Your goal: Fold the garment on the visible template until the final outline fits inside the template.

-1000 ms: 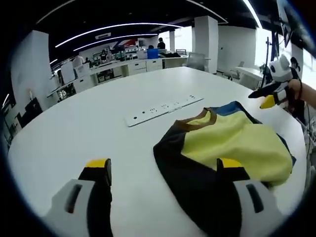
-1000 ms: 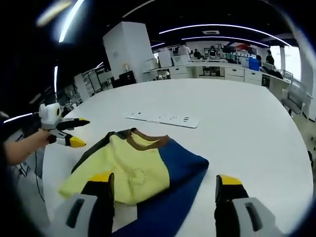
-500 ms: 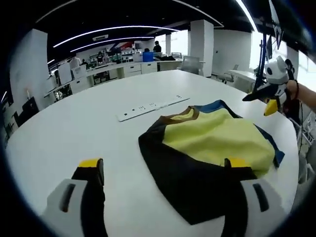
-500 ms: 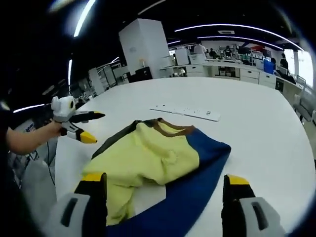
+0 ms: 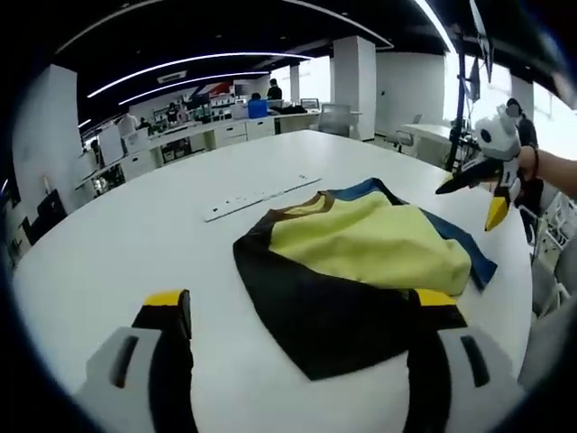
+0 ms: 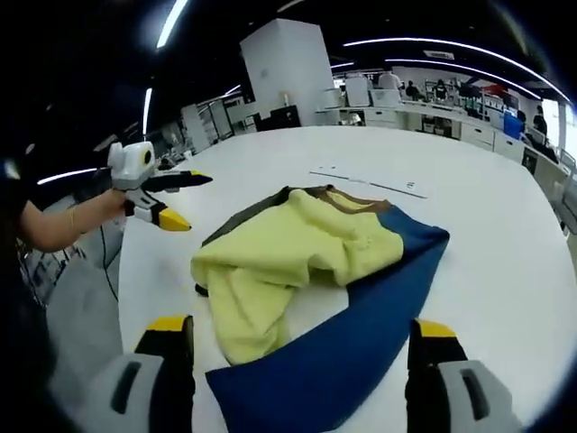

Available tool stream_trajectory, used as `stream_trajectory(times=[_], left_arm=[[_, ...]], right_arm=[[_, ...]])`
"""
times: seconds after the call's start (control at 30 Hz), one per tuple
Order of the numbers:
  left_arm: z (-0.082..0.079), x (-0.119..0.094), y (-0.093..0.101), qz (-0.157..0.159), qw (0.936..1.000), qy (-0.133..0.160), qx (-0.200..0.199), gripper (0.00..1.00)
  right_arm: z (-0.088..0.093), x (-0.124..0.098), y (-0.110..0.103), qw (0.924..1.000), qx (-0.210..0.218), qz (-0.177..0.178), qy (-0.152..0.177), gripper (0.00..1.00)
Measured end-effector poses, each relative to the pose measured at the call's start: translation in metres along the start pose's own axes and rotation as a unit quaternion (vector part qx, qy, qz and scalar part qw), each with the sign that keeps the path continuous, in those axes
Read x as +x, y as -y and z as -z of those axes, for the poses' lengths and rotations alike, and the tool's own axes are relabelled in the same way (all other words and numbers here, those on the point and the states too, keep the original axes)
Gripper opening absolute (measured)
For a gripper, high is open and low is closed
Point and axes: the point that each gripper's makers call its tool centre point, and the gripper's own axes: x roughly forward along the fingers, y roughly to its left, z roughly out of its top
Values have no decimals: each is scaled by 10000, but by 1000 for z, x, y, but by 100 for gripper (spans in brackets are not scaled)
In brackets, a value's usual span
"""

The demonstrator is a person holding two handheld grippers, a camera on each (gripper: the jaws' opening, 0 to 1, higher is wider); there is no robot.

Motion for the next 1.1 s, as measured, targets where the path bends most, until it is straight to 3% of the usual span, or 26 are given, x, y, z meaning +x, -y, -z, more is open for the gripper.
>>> stream_trajectory(times=[0.47,0.6,0.87,1.1], left_arm=[[11,-14,35,180,9997,163,-101,82],[18,-15,48,236,9997,119,-20,77],[32,-12,74,495,9987,-58,74,64],[43,-6,88,626,9976,-231,206,61]], right_arm=[[41,-4,-26,9996,-216,-72,-152,92],[43,-6,-33,9999,-144,-70,14,88],[59,-8,-46,9995,-285,-40,-98,84],[72,-9,-52,9998,-157,-33,-135,71]])
